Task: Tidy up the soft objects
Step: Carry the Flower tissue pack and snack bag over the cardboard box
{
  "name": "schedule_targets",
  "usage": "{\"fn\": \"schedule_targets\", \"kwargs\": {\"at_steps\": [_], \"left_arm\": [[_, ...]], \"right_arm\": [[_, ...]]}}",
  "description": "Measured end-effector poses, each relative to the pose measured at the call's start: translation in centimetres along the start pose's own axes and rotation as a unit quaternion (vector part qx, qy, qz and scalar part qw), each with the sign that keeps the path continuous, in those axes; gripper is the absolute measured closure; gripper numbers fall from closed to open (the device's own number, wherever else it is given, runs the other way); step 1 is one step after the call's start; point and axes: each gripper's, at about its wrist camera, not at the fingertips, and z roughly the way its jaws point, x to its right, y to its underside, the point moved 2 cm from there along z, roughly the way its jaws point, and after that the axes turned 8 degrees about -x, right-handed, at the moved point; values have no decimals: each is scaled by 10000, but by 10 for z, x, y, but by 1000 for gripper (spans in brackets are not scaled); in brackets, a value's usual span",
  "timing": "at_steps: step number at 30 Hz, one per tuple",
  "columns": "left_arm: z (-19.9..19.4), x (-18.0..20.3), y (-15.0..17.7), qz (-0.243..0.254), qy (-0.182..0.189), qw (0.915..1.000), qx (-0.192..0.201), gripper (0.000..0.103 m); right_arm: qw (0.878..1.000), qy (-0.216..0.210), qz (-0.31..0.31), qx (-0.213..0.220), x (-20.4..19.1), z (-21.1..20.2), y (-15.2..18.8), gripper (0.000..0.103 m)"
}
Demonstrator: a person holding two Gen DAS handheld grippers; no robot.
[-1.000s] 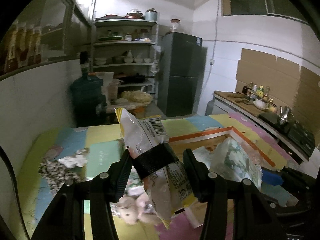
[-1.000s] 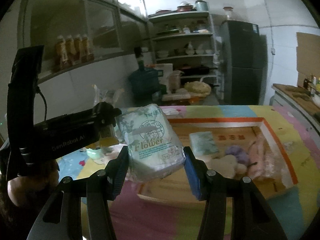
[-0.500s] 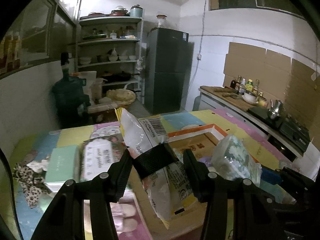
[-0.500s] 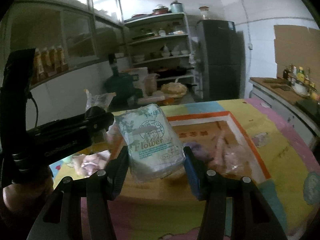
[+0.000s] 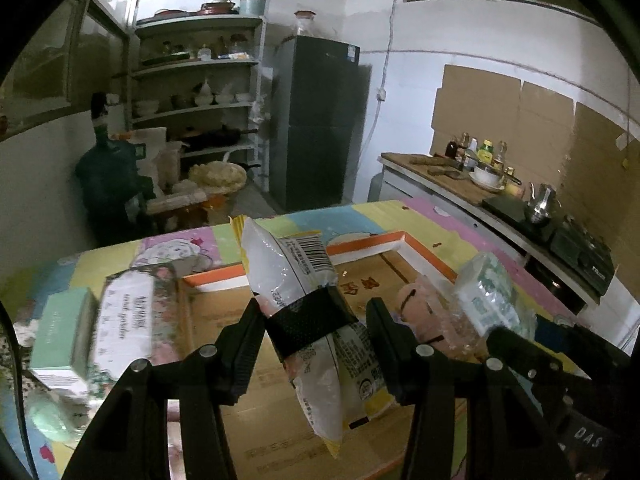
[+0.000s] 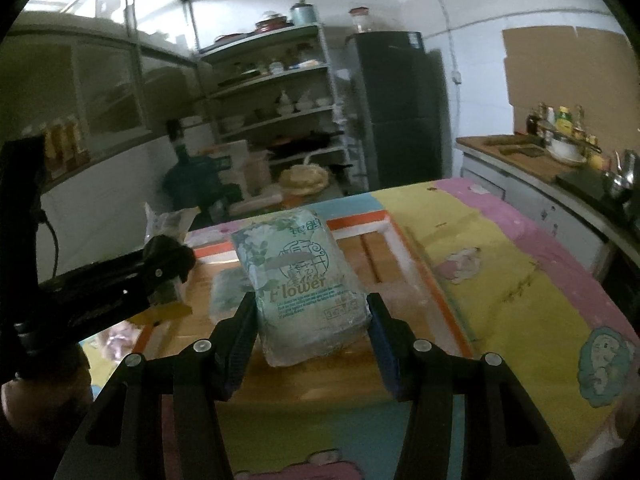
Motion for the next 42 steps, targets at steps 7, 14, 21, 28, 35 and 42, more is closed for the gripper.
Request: {"fn": "schedule_targets", "kwargs": {"at_steps": [7,14,21,28,35,42], "left_arm": [[22,13,-7,62,109,9998,-138,51],[37,28,-18,194,154,9996,-164,51],[54,41,-32,242,133,9994,-222,51],[80,43,-42,178,105,9986,-487,51],[95,40,-47,110,62,9981,-611,51],[107,42,-51,36,126,9968,-789,51]], "right_arm": [[9998,153,95,-70,23,12,-5,48],[9997,234,5,-105,35,23,-17,48],[9993,232,-137,-242,43,41,-36,48],[9974,217,-302,-618,51,71,-53,48],[9961,201,-357,-779,55,91,-64,48],[9947,203,-420,-918,54,106,-73,48]]}}
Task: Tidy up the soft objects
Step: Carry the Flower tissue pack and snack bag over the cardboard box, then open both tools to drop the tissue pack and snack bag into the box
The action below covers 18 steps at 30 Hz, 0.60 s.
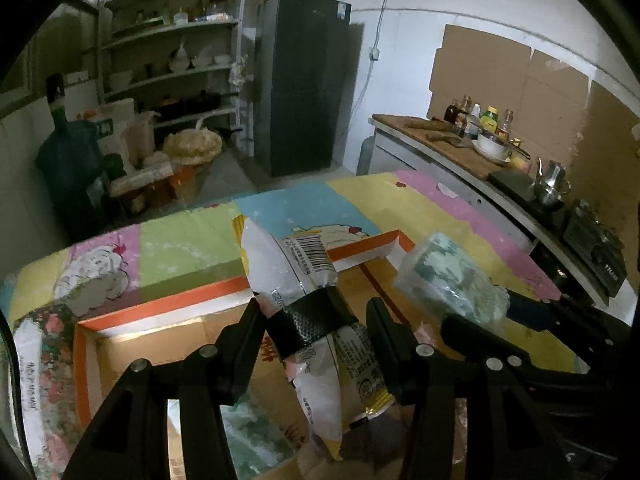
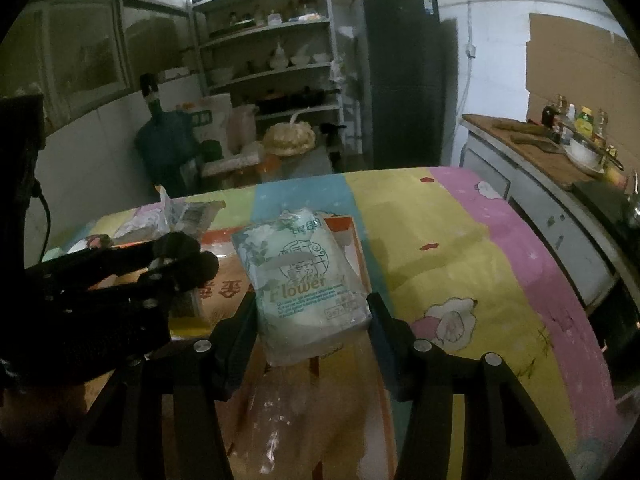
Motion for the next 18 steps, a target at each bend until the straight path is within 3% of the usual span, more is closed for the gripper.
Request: {"fn": "schedule_targets", "kwargs": {"at_steps": [8,18], "left_arm": [[15,-9,-2,-226,167,9989,-374,51],[27,-29,-2,-705,665,9933,-623,51]], "right_arm": [[9998,-20,-43,-181,3,11,-8,48],[9988,-162,-103,-443,0,27,-6,48]]}}
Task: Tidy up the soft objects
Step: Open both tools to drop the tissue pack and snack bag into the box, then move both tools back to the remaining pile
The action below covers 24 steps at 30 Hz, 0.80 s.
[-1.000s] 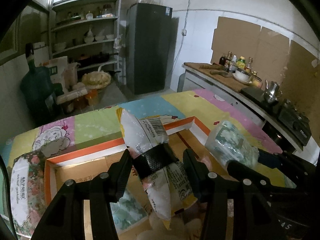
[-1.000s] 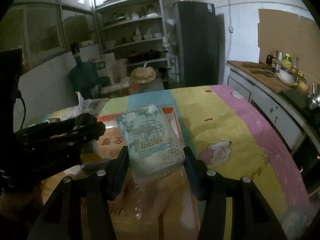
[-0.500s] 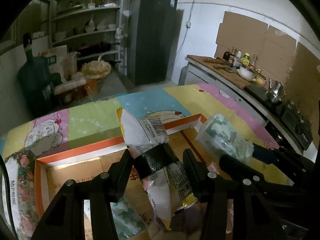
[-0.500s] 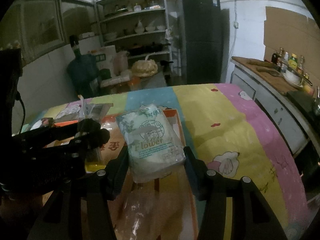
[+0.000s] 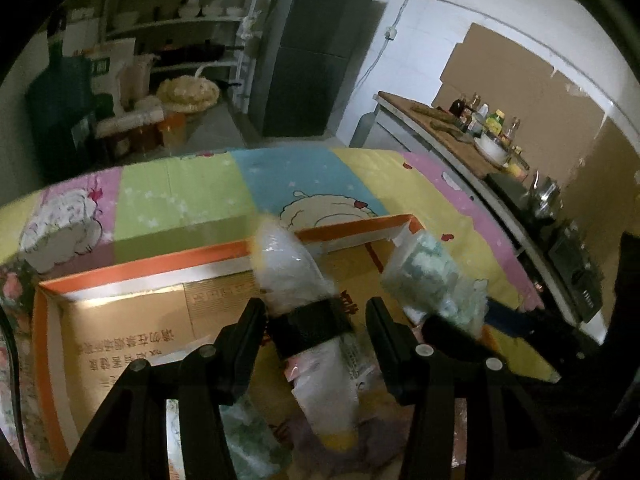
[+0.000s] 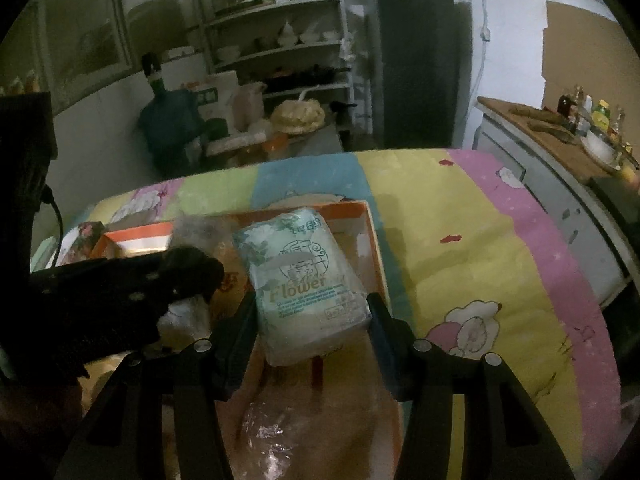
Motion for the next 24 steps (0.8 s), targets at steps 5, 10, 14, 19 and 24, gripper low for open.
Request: {"fn": "schedule_targets", "kwargs": {"at_steps": [5,10,14,19,24], "left_arm": [[-7,-9,-2,-235,251,9994,95,39],[-16,-10,-3,-354,454,9982,183,37],[-30,-10,-2,-387,550,9972,331,37],[-50,-2,3,-144,314,9974,630,36],[-68,2,11,114,-40,9959,891,36]], "right_arm": [[9999,-102,-22,-17,0,4,3,45],[9999,-118,-14,20,-1,4,4,44],[9999,-98,12,62,-2,1,6,40],[9997,-60,69,217,-6,-7,10,36],[9989,-10,117,463,-14,-21,14,31]]}}
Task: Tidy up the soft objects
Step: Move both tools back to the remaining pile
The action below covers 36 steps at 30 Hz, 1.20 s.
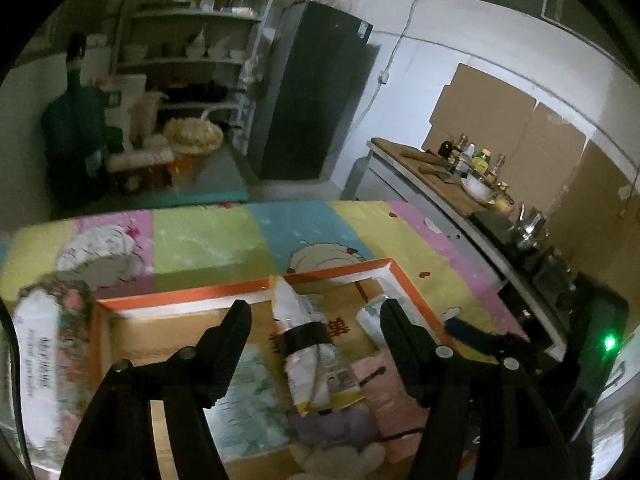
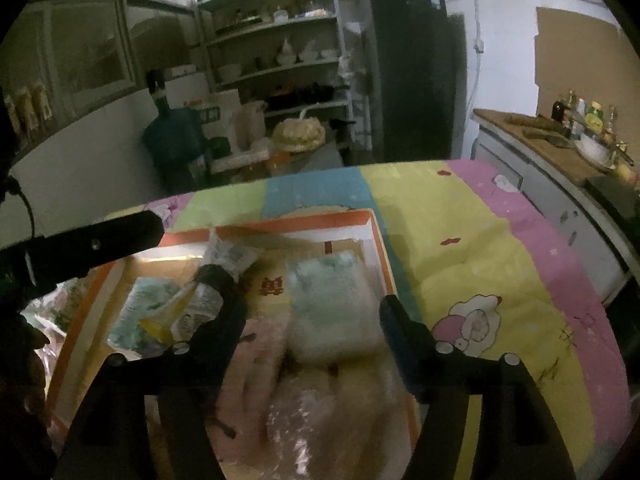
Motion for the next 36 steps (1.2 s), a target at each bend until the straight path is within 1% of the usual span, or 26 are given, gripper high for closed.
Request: {"fn": "schedule_targets", "kwargs": {"at_steps": [3,9,15,18,20,23,29,36], "left_arm": [[-12,-1,3,97,-75,9998,145,36],[-39,-6,13,333,-182,9980,502,36],[-73,-11,28,656,-563,9919,933,36],[-88,-17,35,721,-779,9884,1089,36],[-97,-23,41,708,-944,9861,1170,37],[-109,-33,48,609,-1084,9847,1222,37],[-127,-57,62,378,-1422,9817,1205,37],[-148,-84,81,187,-1559,9794,1268,37]], "right_arm": [[9999,20,16,151,-6,-9,1,29],[9989,12,68,462,-21,-31,8,29],[9947,118,162,1012,-45,-54,20,29],[9930,89,179,1160,-58,-62,26,29],[9919,67,178,1256,-68,-69,29,29],[9911,34,129,1322,-81,-74,31,29],[9905,-74,46,1374,-107,-82,38,29],[9897,-209,-89,1411,-137,-87,46,29]]}}
